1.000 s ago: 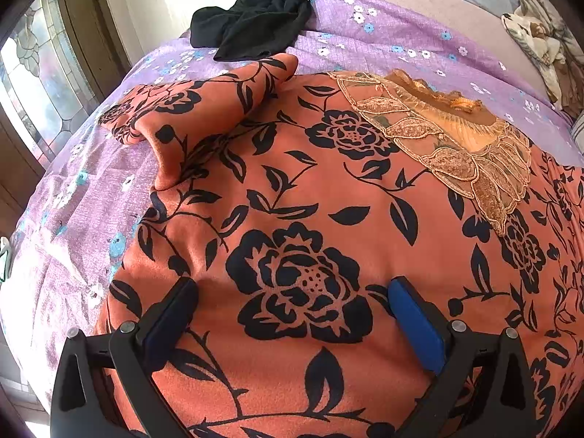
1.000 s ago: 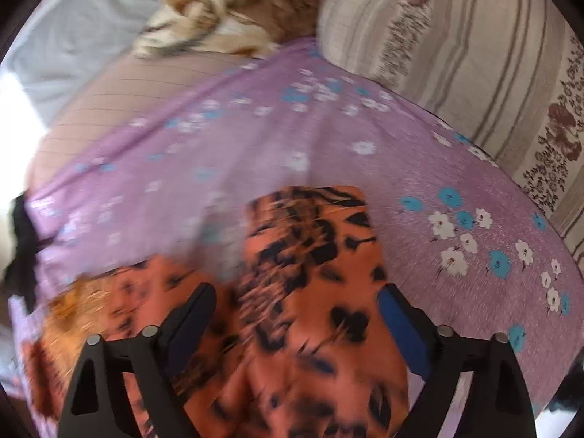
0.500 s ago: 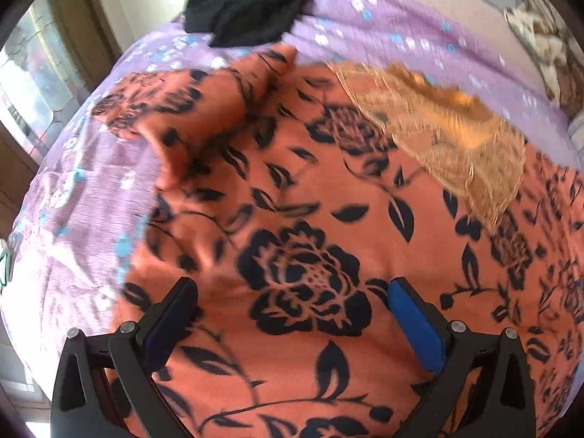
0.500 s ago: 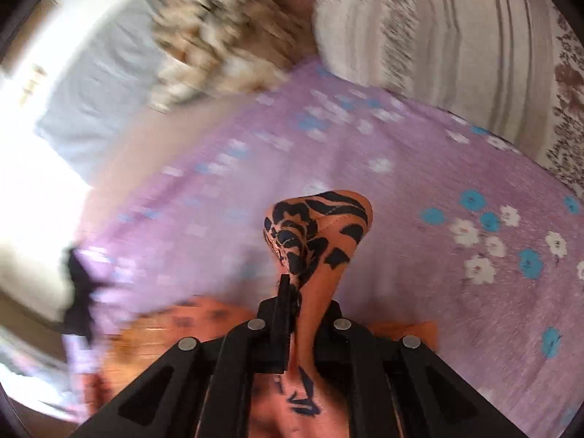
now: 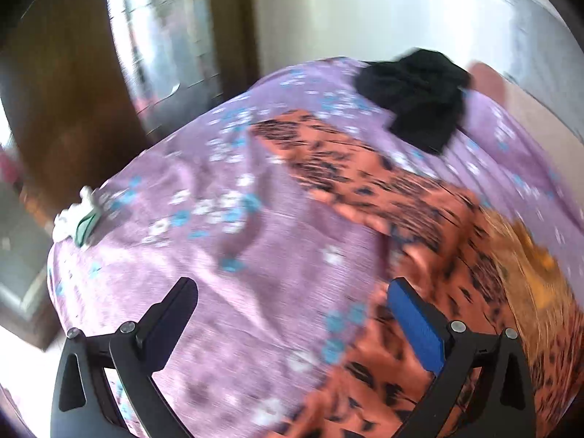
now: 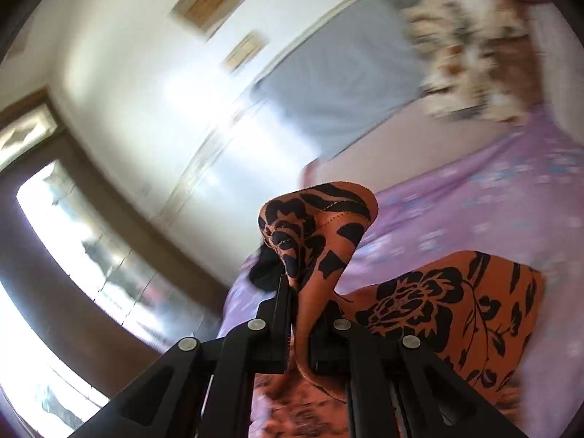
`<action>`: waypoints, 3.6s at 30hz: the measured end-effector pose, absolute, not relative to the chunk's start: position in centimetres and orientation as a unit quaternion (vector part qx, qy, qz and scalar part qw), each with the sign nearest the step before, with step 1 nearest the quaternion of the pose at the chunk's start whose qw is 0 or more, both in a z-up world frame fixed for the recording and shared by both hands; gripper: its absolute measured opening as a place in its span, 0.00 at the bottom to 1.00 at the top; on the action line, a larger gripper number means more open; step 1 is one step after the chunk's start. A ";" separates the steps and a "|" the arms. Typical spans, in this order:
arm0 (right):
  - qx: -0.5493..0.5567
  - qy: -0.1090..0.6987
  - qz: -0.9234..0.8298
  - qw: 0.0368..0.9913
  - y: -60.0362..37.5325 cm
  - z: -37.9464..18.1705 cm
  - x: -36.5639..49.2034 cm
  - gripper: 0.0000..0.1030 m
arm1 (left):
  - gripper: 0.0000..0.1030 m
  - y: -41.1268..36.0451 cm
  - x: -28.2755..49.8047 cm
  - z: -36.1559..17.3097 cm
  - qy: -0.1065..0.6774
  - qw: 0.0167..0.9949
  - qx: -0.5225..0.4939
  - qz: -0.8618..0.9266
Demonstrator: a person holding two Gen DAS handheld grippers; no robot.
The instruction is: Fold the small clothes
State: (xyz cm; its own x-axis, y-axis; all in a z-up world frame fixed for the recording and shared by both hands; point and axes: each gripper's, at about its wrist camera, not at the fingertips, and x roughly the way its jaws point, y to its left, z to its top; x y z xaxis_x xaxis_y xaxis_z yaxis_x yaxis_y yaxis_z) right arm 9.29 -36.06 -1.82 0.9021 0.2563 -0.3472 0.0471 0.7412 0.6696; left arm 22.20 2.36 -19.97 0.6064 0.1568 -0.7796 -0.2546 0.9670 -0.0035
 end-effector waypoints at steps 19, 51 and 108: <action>0.332 0.370 0.078 0.864 -24.5 -17.2 21.3 0.78 | 1.00 9.7 24.1 -20.6 0.434 0.873 -0.134 0.179; 0.414 0.388 -0.075 0.820 -45.0 -25.6 14.6 0.73 | 0.56 8.4 31.2 -24.1 0.471 0.852 -0.165 0.155; 0.420 0.319 -0.059 0.847 -45.7 -22.1 11.6 0.73 | 0.06 -17.4 20.8 -3.0 0.231 0.931 0.049 -0.279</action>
